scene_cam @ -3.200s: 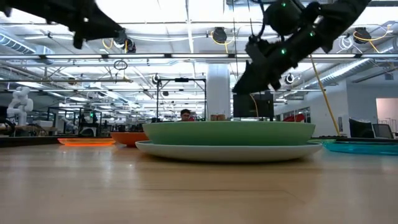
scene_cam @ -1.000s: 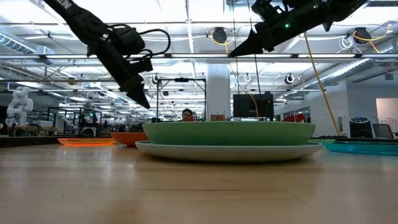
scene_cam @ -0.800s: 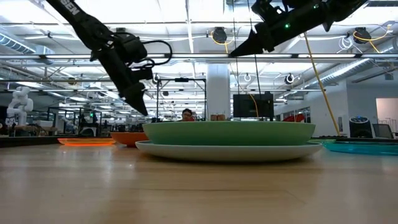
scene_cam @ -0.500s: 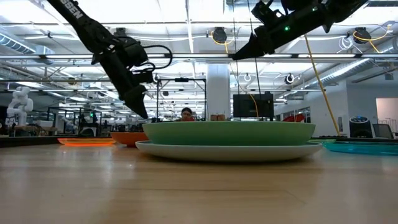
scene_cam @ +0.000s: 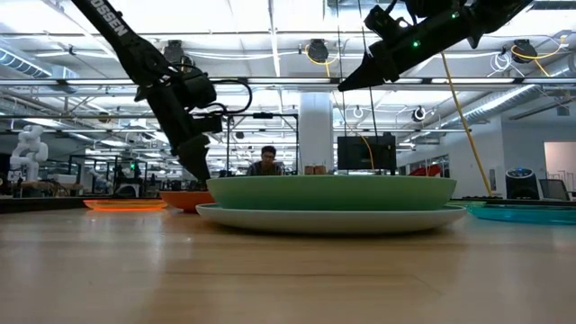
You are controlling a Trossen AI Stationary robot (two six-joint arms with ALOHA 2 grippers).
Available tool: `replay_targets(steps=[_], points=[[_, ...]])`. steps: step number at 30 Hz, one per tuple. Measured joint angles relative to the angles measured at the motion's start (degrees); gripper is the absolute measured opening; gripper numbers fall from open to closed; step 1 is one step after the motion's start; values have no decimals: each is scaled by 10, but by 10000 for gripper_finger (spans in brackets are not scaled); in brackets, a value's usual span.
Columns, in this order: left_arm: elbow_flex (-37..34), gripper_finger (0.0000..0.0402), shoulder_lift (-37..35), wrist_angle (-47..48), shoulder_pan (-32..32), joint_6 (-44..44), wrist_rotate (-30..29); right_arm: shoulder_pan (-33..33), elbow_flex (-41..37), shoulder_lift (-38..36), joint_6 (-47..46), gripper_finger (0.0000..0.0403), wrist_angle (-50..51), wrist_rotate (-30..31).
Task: Stack plastic plates
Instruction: Stack the dark orange plate on top of the green plate
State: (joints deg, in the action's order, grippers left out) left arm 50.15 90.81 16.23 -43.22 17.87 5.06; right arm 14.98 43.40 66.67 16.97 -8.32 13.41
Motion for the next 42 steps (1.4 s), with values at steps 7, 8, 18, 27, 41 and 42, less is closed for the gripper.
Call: replay_targets(steps=[7, 8, 18, 27, 41, 42], points=[[0, 225, 0, 3, -1, 6, 0, 0, 0, 0, 0, 155, 0, 0], [0, 226, 0, 3, -1, 12, 0, 0, 0, 0, 0, 155, 0, 0], [0, 228, 0, 3, -1, 52, 22, 0, 0, 0, 0, 155, 0, 0], [0, 228, 0, 3, -2, 45, 25, 0, 0, 0, 0, 155, 0, 0], [0, 228, 0, 2, -2, 36, 26, 0, 0, 0, 0, 155, 0, 0], [0, 228, 0, 2, -2, 34, 26, 0, 0, 0, 0, 155, 0, 0]])
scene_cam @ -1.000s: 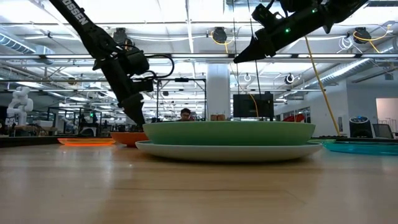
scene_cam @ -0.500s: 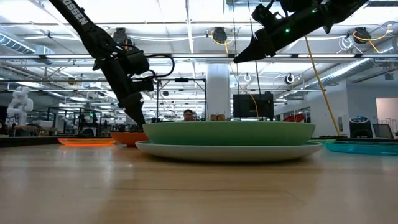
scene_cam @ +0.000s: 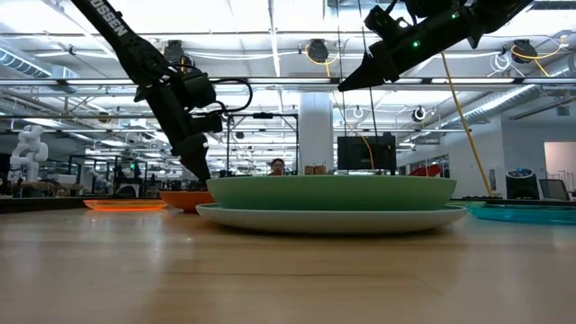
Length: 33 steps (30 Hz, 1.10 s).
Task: Stack plastic plates
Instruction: Stack the dark orange plate on top of the green plate
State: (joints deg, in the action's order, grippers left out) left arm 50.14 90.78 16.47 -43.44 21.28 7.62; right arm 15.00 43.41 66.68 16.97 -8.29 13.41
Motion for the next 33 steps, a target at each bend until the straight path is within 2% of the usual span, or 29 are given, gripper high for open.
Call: replay_targets(steps=[26, 33], points=[[0, 228, 0, 0, 0, -20, 0, 0, 0, 0, 0, 155, 0, 0], [-1, 228, 54, -2, 4, -24, 0, 0, 0, 0, 0, 155, 0, 0]])
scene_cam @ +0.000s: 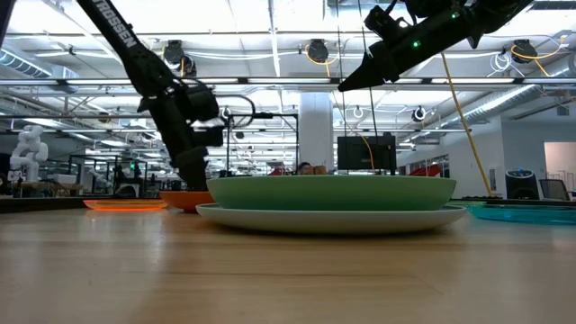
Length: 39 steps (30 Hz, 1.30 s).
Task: Stack plastic plates
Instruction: Stack the dark orange plate on top of the green plate
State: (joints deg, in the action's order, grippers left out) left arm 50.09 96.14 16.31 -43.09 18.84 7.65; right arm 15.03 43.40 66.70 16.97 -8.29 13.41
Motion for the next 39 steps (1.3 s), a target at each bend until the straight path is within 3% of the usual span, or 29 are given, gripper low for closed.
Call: replay_targets(steps=[5, 17, 33, 39], points=[[2, 227, 29, -5, 0, -1, 4, 0, 0, 0, 0, 155, 0, 0], [1, 221, 26, 1, 0, 3, -1, 0, 0, 0, 2, 155, 0, 0], [2, 20, 19, 13, 0, -40, -18, 0, 0, 0, 2, 155, -3, 0], [-1, 9, -28, 46, 0, -68, -31, 0, 0, 0, 2, 155, -3, 1]])
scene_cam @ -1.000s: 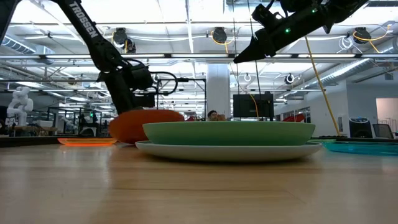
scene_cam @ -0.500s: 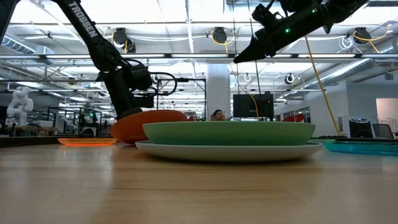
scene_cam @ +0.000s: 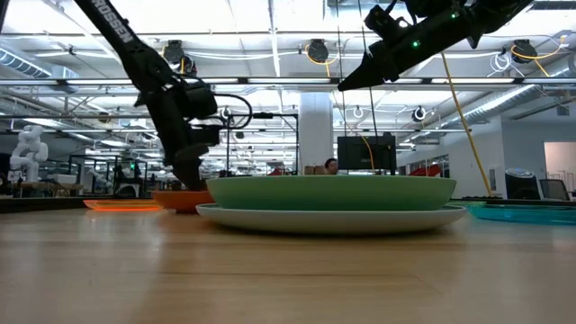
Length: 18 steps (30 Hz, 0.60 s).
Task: Stack plastic plates
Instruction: Stack the dark orange plate on top of the green plate
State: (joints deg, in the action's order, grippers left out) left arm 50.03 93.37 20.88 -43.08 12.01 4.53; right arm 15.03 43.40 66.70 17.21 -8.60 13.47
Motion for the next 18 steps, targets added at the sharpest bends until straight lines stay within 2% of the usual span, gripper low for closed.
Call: replay_targets(steps=[14, 18], points=[[-1, 8, -163, 78, -1, -32, -10, 0, 0, 0, 0, 155, -2, 1], [0, 8, -209, 78, -2, -70, 36, 0, 0, 0, 0, 155, -2, 2]])
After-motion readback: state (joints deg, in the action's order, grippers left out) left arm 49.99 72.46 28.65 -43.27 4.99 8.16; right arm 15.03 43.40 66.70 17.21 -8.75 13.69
